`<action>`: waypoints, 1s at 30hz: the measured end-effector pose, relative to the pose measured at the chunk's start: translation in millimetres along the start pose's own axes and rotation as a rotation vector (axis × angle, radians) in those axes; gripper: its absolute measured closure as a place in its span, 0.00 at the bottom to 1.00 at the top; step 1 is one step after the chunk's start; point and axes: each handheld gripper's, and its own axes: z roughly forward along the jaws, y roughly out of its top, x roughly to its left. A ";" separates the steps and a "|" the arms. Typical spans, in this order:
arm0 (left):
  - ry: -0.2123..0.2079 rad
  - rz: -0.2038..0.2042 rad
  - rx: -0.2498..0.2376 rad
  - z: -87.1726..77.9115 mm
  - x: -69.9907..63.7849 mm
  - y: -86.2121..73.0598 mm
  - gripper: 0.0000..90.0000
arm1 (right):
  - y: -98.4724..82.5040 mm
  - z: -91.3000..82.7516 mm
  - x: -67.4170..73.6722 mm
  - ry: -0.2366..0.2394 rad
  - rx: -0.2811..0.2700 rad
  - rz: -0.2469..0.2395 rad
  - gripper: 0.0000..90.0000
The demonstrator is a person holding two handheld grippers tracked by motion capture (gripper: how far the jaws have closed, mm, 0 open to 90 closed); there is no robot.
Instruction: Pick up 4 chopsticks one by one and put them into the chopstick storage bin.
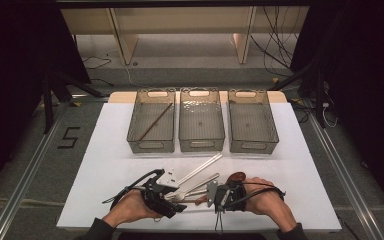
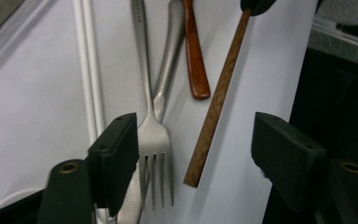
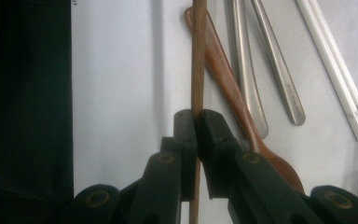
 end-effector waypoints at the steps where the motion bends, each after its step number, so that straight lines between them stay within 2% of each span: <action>1: -0.005 0.010 0.009 0.8 -0.3 0.7 0.40 | 0.8 -0.3 0.4 0.000 0.003 0.002 0.95; 11: -0.032 0.090 0.064 9.4 -4.7 7.4 0.61 | 5.7 1.0 1.2 0.008 0.009 -0.015 0.95; 16: -0.043 0.115 0.092 14.1 -7.3 10.5 0.67 | 6.7 1.5 2.0 0.008 0.007 -0.019 0.95; 30: -0.076 0.147 0.112 18.7 -7.6 12.0 0.88 | 9.0 2.2 4.0 0.018 0.006 -0.042 0.95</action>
